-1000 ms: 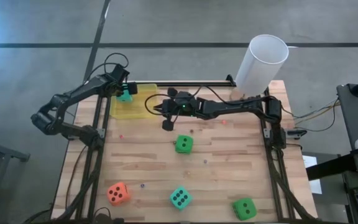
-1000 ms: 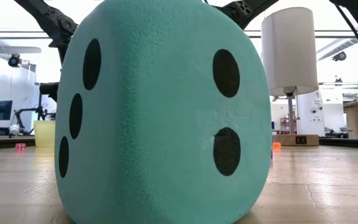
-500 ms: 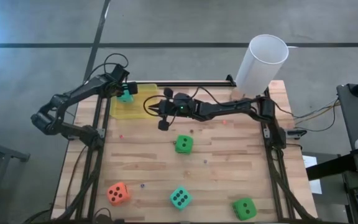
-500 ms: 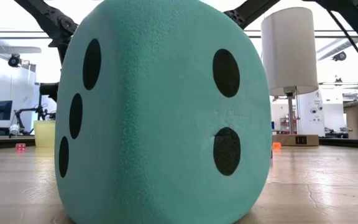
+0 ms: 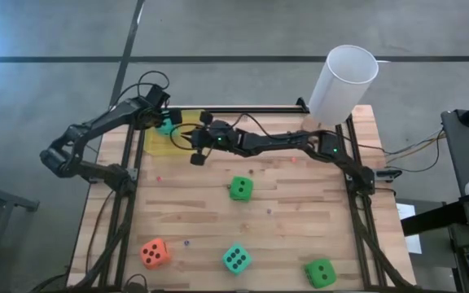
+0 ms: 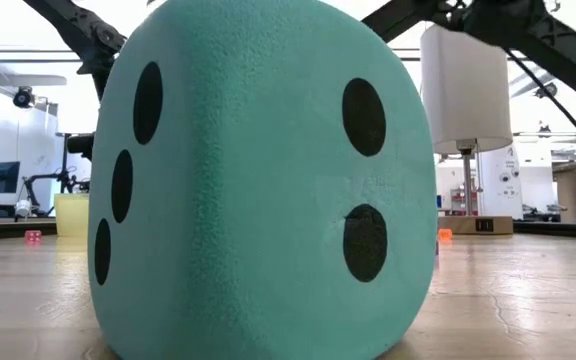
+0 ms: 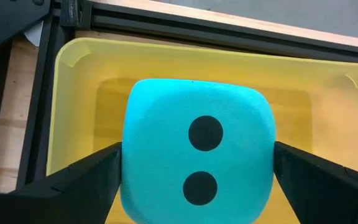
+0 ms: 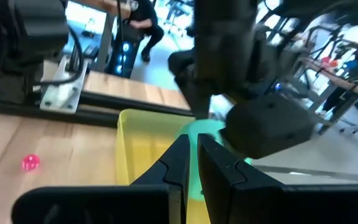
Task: Pick & Place Dice
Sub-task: Put the top blue large die into the yellow container
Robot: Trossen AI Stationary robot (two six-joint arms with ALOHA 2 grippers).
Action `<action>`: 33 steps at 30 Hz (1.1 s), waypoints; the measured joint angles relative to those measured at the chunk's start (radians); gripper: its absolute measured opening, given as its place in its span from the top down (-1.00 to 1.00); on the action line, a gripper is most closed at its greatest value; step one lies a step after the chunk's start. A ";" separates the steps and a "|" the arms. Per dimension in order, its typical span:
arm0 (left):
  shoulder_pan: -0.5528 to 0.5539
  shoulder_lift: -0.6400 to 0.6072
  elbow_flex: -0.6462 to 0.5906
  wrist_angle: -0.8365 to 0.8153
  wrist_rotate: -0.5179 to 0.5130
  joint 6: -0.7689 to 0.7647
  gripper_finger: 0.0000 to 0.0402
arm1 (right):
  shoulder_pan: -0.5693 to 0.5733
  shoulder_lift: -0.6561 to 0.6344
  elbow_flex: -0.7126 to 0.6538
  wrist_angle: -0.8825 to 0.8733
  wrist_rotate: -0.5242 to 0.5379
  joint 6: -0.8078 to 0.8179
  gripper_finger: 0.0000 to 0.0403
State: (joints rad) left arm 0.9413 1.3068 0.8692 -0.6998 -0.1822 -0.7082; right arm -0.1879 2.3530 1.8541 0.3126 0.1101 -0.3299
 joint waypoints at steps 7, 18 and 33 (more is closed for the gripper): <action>0.000 -0.059 0.000 -0.015 0.000 0.001 -0.96 | 0.000 0.111 0.224 -0.196 -0.004 -0.041 0.86; -0.004 -0.146 0.000 -0.083 0.019 0.021 -0.97 | -0.010 0.222 0.422 -0.253 -0.004 -0.062 0.86; -0.025 -0.177 0.000 -0.087 0.106 0.056 -0.96 | -0.035 0.267 0.500 -0.280 -0.003 -0.072 0.86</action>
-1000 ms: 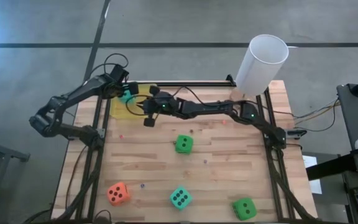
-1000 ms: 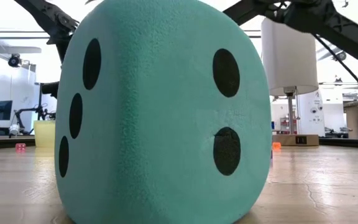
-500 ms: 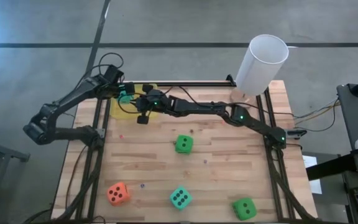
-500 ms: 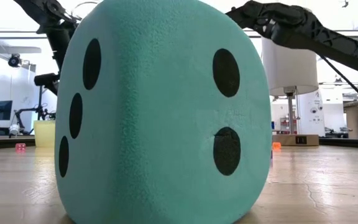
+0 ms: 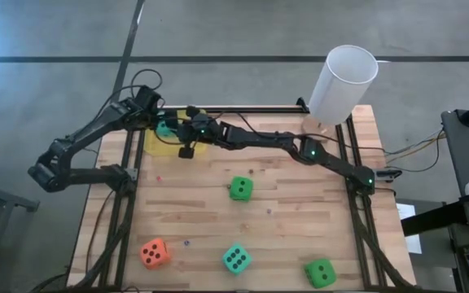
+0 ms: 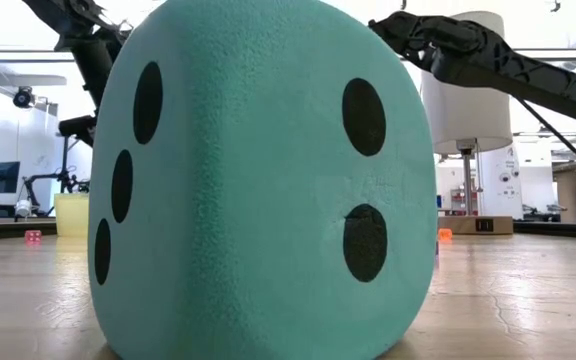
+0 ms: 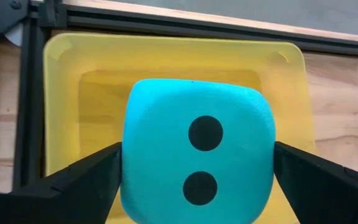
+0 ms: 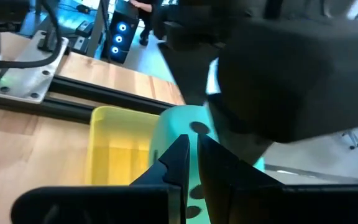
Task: Pick & Place Dice
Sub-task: Put the top blue large die into the yellow container
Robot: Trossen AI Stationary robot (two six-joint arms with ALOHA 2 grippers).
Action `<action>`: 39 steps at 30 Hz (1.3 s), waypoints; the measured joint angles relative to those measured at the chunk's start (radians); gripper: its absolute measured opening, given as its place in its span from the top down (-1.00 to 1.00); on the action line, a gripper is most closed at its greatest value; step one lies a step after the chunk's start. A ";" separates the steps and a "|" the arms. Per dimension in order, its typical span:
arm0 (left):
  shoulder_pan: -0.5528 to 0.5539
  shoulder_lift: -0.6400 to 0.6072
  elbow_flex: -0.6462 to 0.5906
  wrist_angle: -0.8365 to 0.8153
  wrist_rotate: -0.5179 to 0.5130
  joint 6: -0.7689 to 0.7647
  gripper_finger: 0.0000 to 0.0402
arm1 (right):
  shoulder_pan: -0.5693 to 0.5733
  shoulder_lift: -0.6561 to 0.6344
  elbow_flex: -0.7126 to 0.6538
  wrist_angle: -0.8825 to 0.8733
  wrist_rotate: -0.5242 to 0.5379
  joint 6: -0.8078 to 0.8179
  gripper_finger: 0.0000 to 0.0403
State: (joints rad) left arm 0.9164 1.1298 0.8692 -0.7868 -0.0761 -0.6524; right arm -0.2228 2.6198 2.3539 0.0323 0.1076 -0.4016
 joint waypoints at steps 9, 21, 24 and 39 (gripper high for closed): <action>-0.008 -0.002 0.000 0.010 0.010 0.001 -0.97 | -0.007 0.000 0.000 -0.022 -0.002 0.006 0.86; -0.012 -0.002 0.000 0.048 0.047 0.009 -0.97 | -0.016 0.000 0.000 -0.084 -0.002 0.010 0.86; -0.012 -0.002 0.000 0.051 0.047 0.009 -0.96 | -0.021 0.000 -0.001 -0.098 -0.002 0.023 0.86; -0.012 -0.002 0.000 0.051 0.048 0.005 -0.95 | -0.025 0.000 -0.002 -0.060 -0.001 0.015 0.86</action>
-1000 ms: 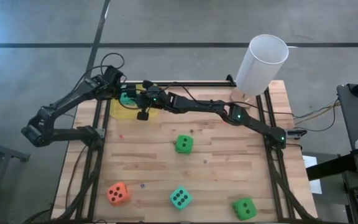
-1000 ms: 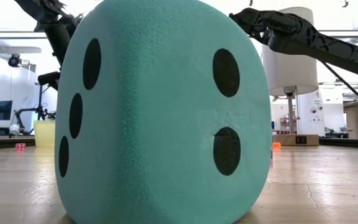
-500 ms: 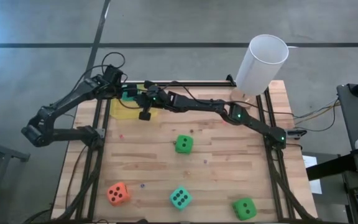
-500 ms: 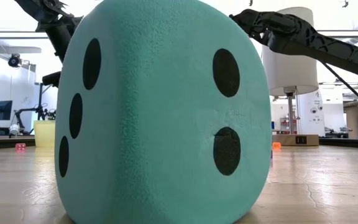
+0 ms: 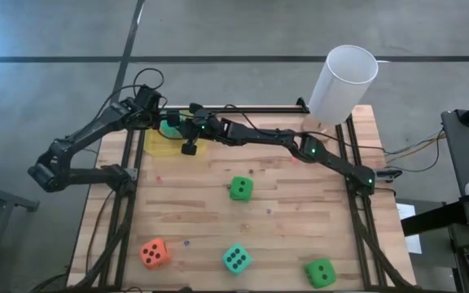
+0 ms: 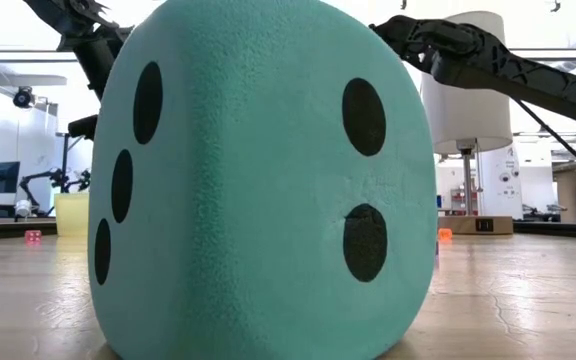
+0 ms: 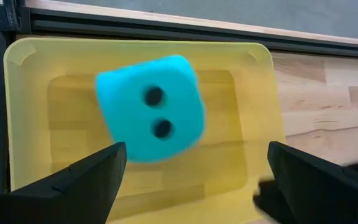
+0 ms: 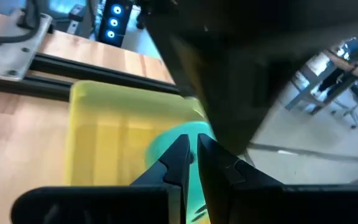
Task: Pick & Place Dice
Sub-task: Put the top blue large die into the yellow container
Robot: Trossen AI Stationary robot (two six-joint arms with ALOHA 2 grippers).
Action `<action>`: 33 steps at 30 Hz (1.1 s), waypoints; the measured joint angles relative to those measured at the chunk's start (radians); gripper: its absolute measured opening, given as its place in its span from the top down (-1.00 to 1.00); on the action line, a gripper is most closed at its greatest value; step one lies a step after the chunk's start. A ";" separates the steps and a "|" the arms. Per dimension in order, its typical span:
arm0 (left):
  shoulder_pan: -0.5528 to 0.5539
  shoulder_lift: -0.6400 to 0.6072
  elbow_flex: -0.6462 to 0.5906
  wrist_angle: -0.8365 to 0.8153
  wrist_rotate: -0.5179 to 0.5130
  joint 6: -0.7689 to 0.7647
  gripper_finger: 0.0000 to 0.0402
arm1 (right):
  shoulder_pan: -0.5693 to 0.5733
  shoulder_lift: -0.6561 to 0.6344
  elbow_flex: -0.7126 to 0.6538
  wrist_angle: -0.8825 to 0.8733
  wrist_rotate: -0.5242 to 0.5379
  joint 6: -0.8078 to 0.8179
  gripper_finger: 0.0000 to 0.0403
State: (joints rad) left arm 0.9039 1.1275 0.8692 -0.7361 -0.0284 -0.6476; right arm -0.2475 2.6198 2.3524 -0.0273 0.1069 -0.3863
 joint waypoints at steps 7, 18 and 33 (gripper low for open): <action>0.000 0.000 0.000 0.000 -0.023 0.020 -0.95 | 0.018 -0.006 0.000 -0.032 0.001 -0.012 0.86; 0.001 0.000 0.000 0.000 -0.073 0.090 -0.93 | 0.106 -0.079 0.000 -0.278 -0.001 -0.094 0.86; 0.001 0.000 0.000 0.000 -0.073 0.101 -0.90 | 0.150 -0.179 0.000 -0.502 0.001 -0.068 0.86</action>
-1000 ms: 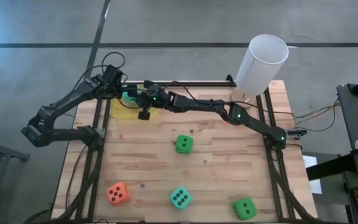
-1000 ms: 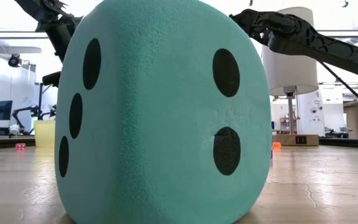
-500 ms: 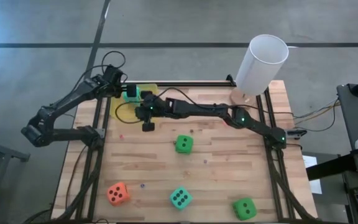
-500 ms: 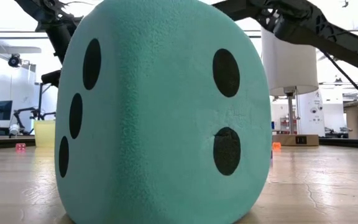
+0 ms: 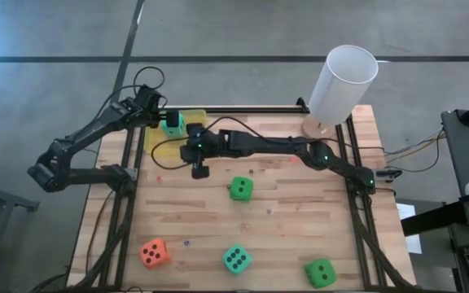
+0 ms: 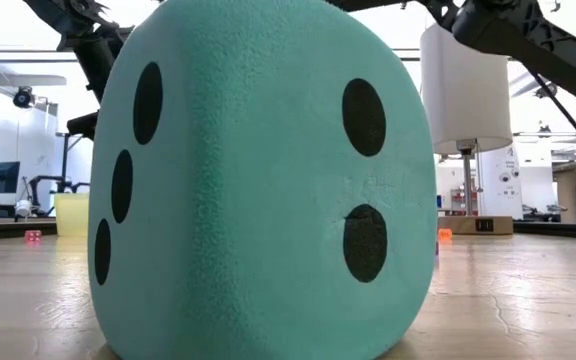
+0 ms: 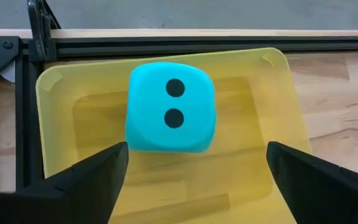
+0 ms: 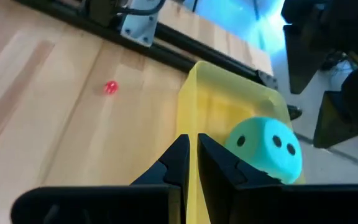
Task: Pick & Place Dice
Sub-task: Put the top blue large die into the yellow container
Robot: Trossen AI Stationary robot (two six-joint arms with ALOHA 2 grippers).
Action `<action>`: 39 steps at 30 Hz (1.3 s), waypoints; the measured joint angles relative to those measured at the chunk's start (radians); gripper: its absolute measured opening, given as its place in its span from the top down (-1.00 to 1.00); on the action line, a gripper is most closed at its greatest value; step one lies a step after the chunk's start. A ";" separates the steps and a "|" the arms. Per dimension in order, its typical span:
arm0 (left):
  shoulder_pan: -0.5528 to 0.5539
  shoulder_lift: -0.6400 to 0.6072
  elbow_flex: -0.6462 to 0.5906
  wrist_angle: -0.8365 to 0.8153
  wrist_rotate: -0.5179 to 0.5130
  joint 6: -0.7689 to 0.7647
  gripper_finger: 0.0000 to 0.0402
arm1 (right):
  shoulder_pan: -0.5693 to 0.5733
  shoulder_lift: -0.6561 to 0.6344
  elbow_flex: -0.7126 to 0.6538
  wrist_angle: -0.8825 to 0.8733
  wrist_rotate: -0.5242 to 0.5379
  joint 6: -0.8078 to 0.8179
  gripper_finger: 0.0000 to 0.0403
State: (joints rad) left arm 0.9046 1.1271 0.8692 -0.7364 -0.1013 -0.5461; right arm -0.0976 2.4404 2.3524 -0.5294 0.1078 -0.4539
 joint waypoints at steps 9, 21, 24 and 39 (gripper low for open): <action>-0.021 0.016 -0.011 0.003 0.001 0.068 -0.86 | 0.008 -0.102 0.000 -0.250 0.000 0.002 0.86; -0.087 0.128 -0.006 0.076 0.005 0.174 -0.85 | 0.010 -0.237 -0.008 -0.286 -0.002 0.002 0.86; -0.115 0.118 -0.003 0.091 0.009 0.174 -0.82 | 0.010 -0.255 -0.010 -0.286 -0.002 0.002 0.86; -0.243 0.251 -0.012 0.247 -0.023 0.240 -0.75 | 0.013 -0.261 -0.011 -0.308 -0.002 0.002 0.86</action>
State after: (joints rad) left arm 0.6619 1.3783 0.8570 -0.4896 -0.1244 -0.3056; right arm -0.0848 2.1790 2.3409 -0.8373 0.1059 -0.4519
